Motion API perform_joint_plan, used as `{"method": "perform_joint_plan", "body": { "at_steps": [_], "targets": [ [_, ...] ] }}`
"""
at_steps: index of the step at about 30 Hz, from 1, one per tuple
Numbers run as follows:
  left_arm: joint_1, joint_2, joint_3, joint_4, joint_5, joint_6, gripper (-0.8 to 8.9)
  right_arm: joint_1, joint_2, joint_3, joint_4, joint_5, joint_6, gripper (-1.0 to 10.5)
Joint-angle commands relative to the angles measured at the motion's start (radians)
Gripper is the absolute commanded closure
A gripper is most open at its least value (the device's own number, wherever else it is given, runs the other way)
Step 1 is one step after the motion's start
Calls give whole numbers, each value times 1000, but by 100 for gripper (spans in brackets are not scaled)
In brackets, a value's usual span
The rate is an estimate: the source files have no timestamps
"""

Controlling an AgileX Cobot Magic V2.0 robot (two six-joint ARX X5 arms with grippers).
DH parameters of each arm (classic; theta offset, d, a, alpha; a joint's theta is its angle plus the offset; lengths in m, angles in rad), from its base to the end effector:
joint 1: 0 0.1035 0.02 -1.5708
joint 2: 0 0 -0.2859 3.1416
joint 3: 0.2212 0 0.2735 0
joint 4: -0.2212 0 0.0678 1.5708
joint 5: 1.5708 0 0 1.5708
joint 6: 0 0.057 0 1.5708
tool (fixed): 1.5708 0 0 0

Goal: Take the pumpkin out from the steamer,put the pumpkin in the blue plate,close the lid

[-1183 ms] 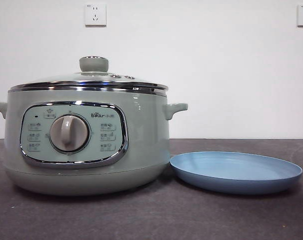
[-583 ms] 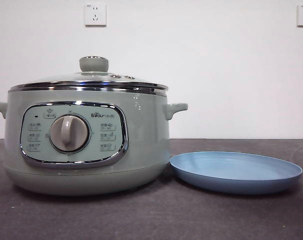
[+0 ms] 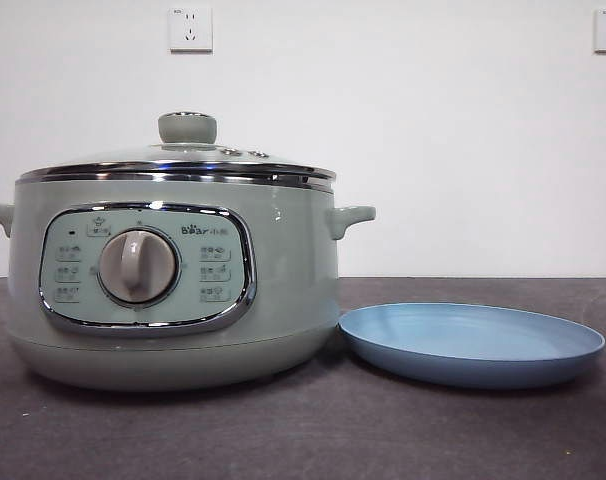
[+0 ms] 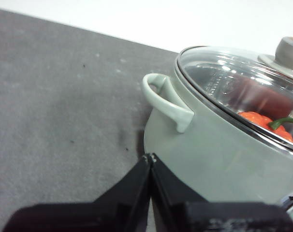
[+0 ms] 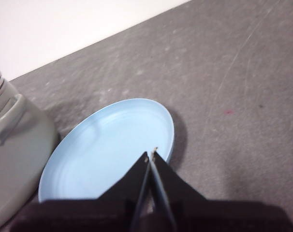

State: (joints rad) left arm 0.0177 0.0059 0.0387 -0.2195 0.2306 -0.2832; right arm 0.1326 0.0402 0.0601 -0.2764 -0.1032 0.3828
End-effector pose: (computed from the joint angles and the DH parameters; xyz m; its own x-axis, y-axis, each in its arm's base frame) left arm 0.1202 -0.0109 0.1510 0.9605 -0.2116 -0.1807 0.1472 0.9375 -0.3153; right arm 0.1185 0.0217 0.1487 0.9401 0.2293 -0.2523 -0.1197 0.9149 0.3855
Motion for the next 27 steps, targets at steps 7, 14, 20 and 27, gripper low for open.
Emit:
{"method": "perform_joint_plan", "body": {
  "at_steps": [7, 14, 20, 27],
  "targets": [
    [3, 42, 111, -2, -10, -62, 820, 0, 95, 111, -2, -2, 63, 963],
    [3, 205, 247, -13, -16, -51, 820, 0, 221, 233, -2, -2, 64, 963],
    [3, 328, 385, -13, 11, 28, 821, 0, 340, 368, -16, -4, 43, 963],
    [3, 461, 570, -101, 41, 75, 820, 0, 483, 571, -118, -34, -99, 963]
  ]
}}
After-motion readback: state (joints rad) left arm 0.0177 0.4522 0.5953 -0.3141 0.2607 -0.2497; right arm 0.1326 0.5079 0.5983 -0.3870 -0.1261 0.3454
